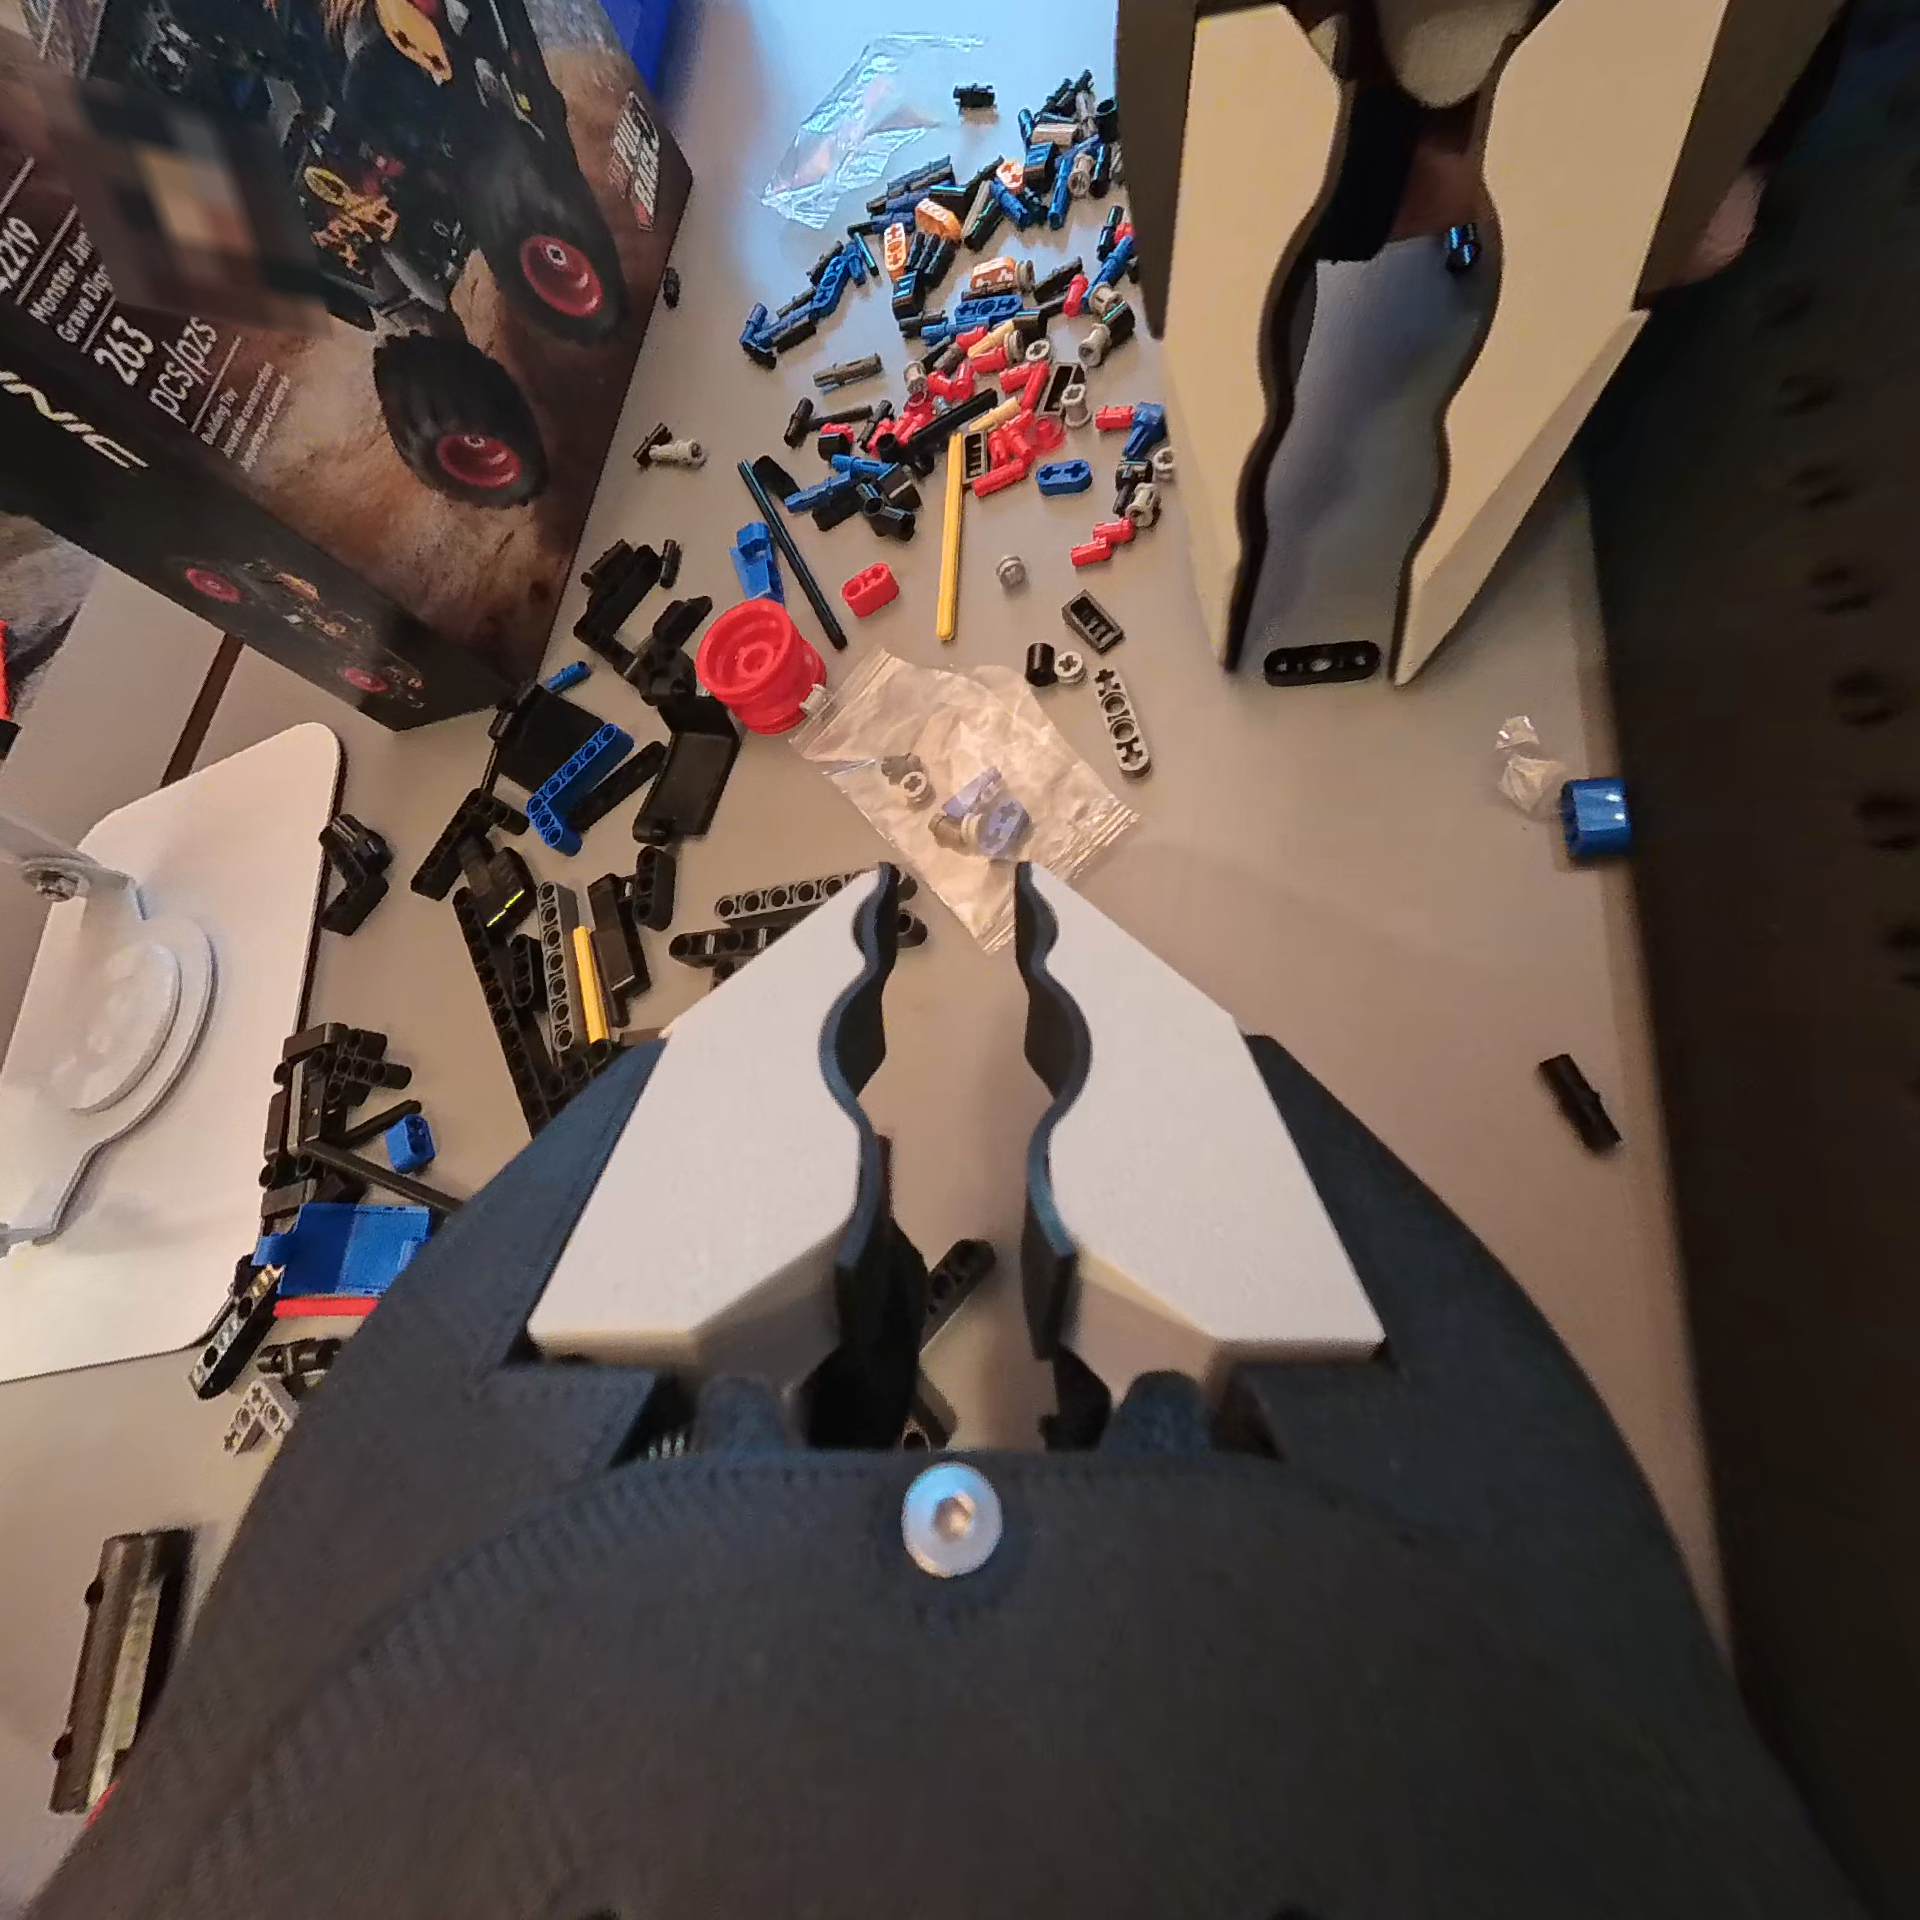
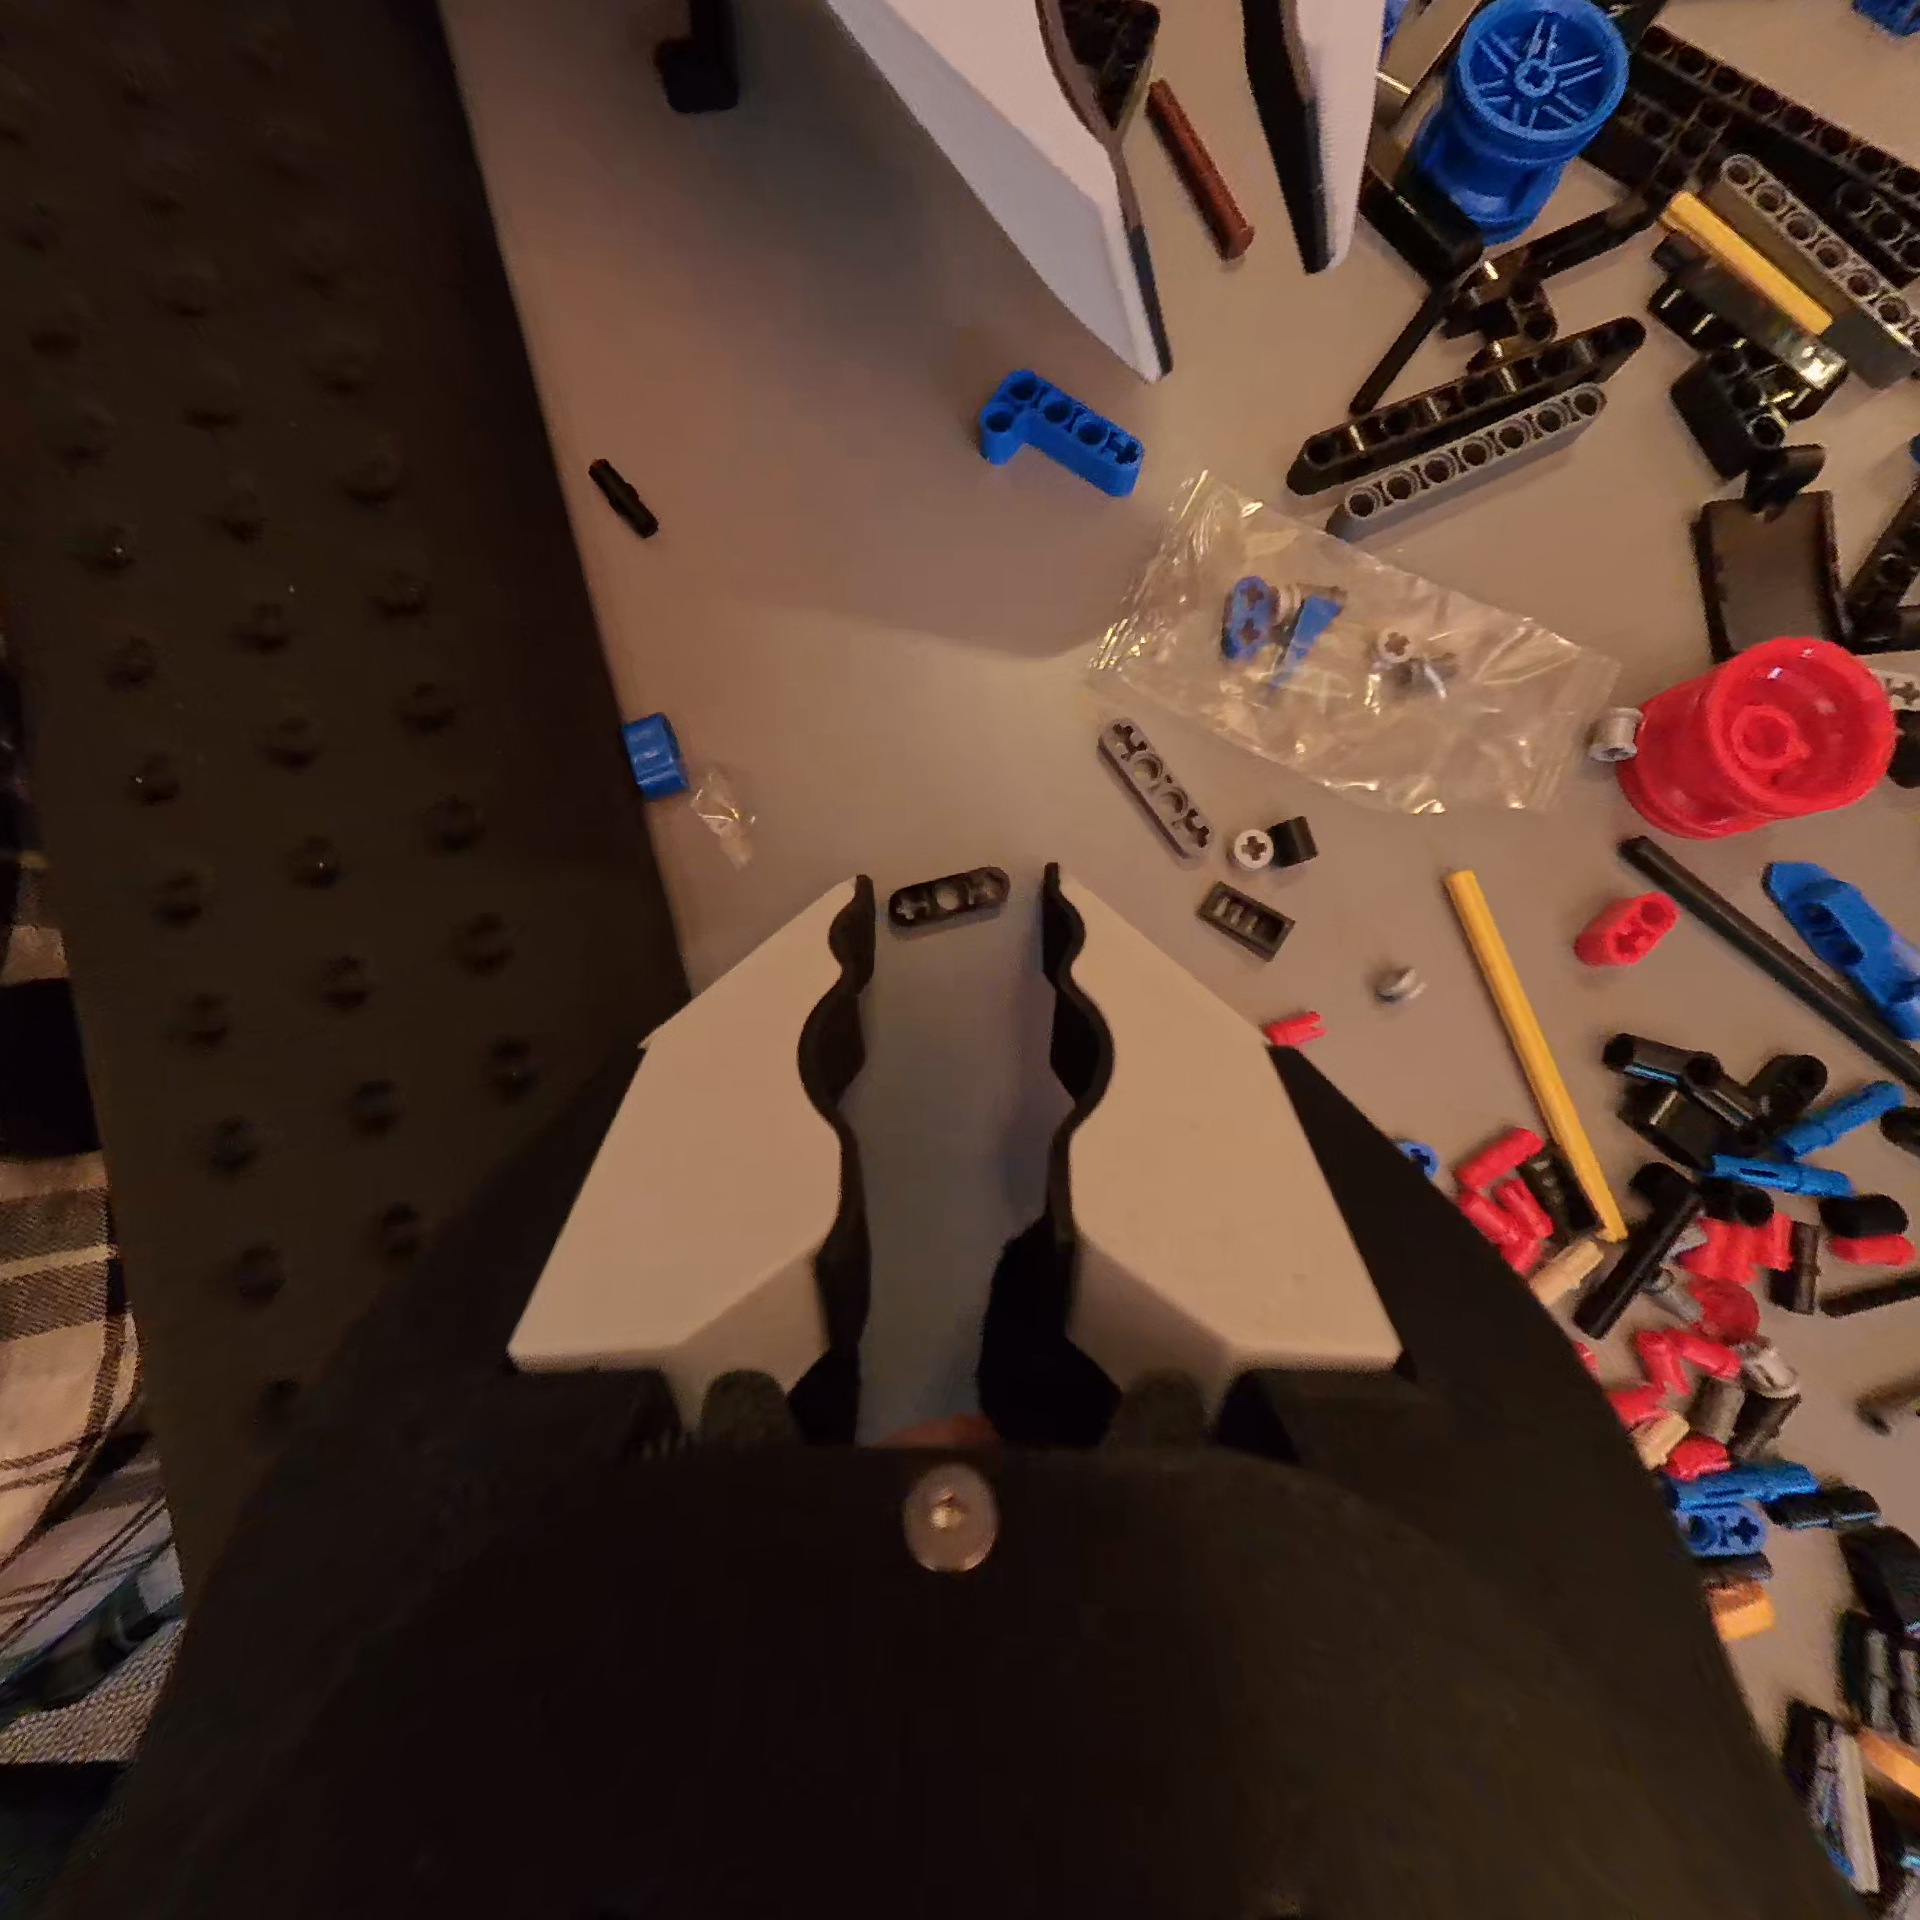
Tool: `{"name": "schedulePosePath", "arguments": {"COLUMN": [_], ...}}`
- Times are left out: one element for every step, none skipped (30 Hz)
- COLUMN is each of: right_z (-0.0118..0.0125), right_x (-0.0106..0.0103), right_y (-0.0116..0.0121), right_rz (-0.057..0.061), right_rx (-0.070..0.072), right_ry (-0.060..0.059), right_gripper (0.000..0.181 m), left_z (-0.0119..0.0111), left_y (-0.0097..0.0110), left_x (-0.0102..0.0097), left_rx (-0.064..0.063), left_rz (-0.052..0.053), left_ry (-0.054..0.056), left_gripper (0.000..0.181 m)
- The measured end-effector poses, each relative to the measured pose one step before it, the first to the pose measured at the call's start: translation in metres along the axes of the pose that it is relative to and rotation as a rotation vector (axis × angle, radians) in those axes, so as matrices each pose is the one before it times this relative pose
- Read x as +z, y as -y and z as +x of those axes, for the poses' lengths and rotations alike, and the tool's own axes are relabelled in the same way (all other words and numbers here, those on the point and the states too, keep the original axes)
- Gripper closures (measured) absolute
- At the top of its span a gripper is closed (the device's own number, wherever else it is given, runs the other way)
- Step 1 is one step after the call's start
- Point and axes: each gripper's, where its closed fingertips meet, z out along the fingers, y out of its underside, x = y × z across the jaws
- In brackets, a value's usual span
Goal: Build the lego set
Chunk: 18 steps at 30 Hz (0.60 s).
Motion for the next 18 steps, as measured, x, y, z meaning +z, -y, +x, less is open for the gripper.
{"name": "schedulePosePath", "arguments": {"right_z": [0.00063,0.00044,0.00044,0.00076,0.00230,0.00440,0.00603,0.00702,0.00841,0.01013,0.01061,0.01063,0.01078,0.01087,0.01011,0.00832,0.00700,0.00643], "right_x": [-0.00101,-0.00166,-0.00228,-0.00314,-0.00464,-0.00624,-0.00786,-0.00890,-0.00951,-0.00981,-0.00967,-0.00910,-0.00829,-0.00726,-0.00640,-0.00544,-0.00424,-0.00301], "right_y": [-0.00050,0.00027,0.00071,0.00003,-0.00085,-0.00144,-0.00177,-0.00248,-0.00398,-0.00560,-0.00675,-0.00755,-0.00848,-0.00938,-0.00907,-0.00737,-0.00550,-0.00409], "right_rz": [-0.0010,0.0048,0.0090,0.0064,0.0027,0.0034,0.0073,0.0083,0.0042,-0.0014,-0.0047,-0.0071,-0.0118,-0.0179,-0.0172,-0.0101,-0.0029,0.0004], "right_rx": [0.0012,0.0034,0.0066,0.0047,0.0002,0.0016,0.0100,0.0163,0.0167,0.0162,0.0180,0.0190,0.0181,0.0145,0.0112,0.0117,0.0119,0.0103], "right_ry": [-0.0037,-0.0008,0.0002,-0.0016,-0.0119,-0.0215,-0.0249,-0.0257,-0.0312,-0.0384,-0.0387,-0.0372,-0.0376,-0.0390,-0.0358,-0.0259,-0.0182,-0.0155], "right_gripper": [0.146,0.144,0.143,0.142,0.142,0.142,0.142,0.143,0.145,0.147,0.149,0.150,0.151,0.151,0.152,0.153,0.154,0.155], "left_z": [0.00036,0.00015,-0.00003,-0.00024,-0.00040,-0.00024,-0.00001,0.00007,0.00009,0.00037,0.00039,0.00040,0.00038,0.00027,0.00044,0.00022,0.00013,0.00010], "left_y": [-0.00010,-0.00008,0.00001,0.00000,-0.00002,0.00017,0.00001,0.00006,-0.00002,0.00003,-0.00009,0.00006,-0.00007,0.00002,-0.00002,-0.00018,-0.00023,-0.00019], "left_x": [0.00031,0.00018,-0.00005,0.00004,-0.00010,-0.00008,0.00002,0.00010,0.00012,0.00028,0.00035,0.00023,0.00038,0.00031,0.00038,0.00040,0.00052,0.00060], "left_rx": [0.0011,0.0006,-0.0001,-0.0014,-0.0016,-0.0014,-0.0015,-0.0004,0.0011,0.0009,0.0005,0.0011,0.0009,0.0002,-0.0002,-0.0007,-0.0009,-0.0016], "left_rz": [-0.0011,-0.0005,0.0002,0.0004,0.0007,0.0010,0.0009,-0.0002,-0.0006,-0.0006,-0.0006,-0.0003,-0.0009,-0.0004,-0.0001,-0.0010,-0.0009,-0.0007], "left_ry": [-0.0009,-0.0001,0.0008,0.0015,0.0017,0.0006,-0.0005,-0.0005,-0.0002,-0.0010,-0.0017,-0.0008,-0.0014,-0.0009,-0.0017,-0.0014,-0.0009,-0.0009], "left_gripper": [0.161,0.161,0.161,0.161,0.161,0.161,0.161,0.161,0.161,0.161,0.161,0.161,0.161,0.161,0.161,0.161,0.161,0.161]}}
